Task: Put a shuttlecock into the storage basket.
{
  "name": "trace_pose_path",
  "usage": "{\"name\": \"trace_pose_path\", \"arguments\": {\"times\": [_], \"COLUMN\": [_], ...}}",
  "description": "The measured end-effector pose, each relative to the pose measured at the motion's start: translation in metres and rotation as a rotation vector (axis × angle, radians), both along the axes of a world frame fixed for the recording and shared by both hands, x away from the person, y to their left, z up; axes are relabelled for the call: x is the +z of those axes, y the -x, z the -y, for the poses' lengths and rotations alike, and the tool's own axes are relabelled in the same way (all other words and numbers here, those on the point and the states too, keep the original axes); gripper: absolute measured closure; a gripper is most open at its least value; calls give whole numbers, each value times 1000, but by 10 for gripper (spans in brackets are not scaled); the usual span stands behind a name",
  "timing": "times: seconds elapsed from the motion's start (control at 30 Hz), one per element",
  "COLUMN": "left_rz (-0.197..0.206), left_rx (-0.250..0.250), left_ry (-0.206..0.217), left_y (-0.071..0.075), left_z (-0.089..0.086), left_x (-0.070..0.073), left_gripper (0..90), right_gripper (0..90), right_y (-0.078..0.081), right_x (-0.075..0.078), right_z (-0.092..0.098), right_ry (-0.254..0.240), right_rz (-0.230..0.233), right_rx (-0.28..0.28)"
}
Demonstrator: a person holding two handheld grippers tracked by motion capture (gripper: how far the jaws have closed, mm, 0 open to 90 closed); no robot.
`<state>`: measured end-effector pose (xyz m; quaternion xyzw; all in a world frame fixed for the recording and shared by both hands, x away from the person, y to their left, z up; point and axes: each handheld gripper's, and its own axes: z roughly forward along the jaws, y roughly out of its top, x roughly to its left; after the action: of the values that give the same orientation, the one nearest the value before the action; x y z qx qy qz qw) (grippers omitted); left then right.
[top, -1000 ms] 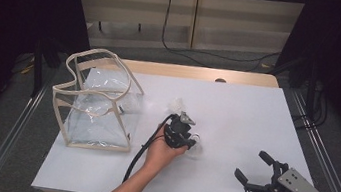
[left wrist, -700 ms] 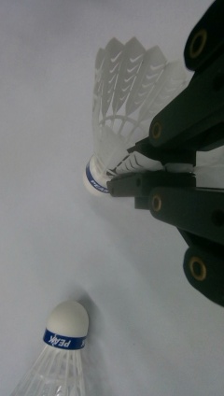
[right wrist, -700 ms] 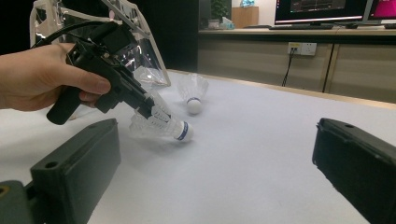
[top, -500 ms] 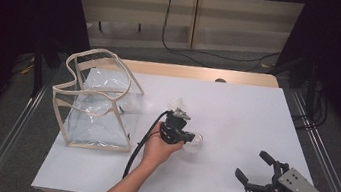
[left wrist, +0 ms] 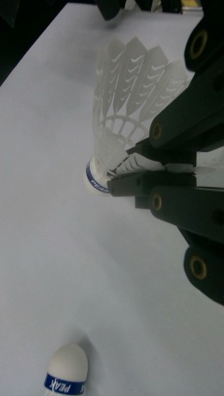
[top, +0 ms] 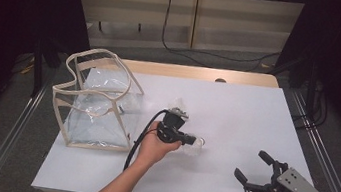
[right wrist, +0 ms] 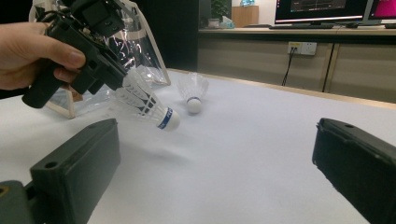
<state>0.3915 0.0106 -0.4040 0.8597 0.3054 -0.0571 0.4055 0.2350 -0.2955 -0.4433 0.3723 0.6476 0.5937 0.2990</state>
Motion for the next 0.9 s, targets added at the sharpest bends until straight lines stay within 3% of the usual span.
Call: {"name": "trace_pose_path", "arguments": {"times": [0.3, 0.4, 0.6, 0.67, 0.7, 0.9], "left_rz": [-20, -19, -35, -29, -42, -41], "left_rx": [-39, -51, -66, -68, -72, -62], "left_ry": [26, 11, 24, 6, 25, 38], "left_y": [3, 3, 2, 2, 2, 3], "left_z": [-6, -8, -12, -13, -14, -21], "left_x": [26, 32, 42, 45, 48, 62], "left_gripper": [897, 897, 897, 897, 897, 897], "right_gripper": [8, 8, 7, 6, 6, 5], "right_y": [-1, -1, -2, -3, -3, -4], "right_x": [0, 0, -1, -1, -1, -1], "right_z": [0, 0, 1, 0, 0, -2], "right_ry": [-4, -4, -5, -3, -2, -3], "right_rz": [-5, -6, -9, -14, -12, -15], "right_rx": [-1, -3, -7, -4, -2, 1]}}
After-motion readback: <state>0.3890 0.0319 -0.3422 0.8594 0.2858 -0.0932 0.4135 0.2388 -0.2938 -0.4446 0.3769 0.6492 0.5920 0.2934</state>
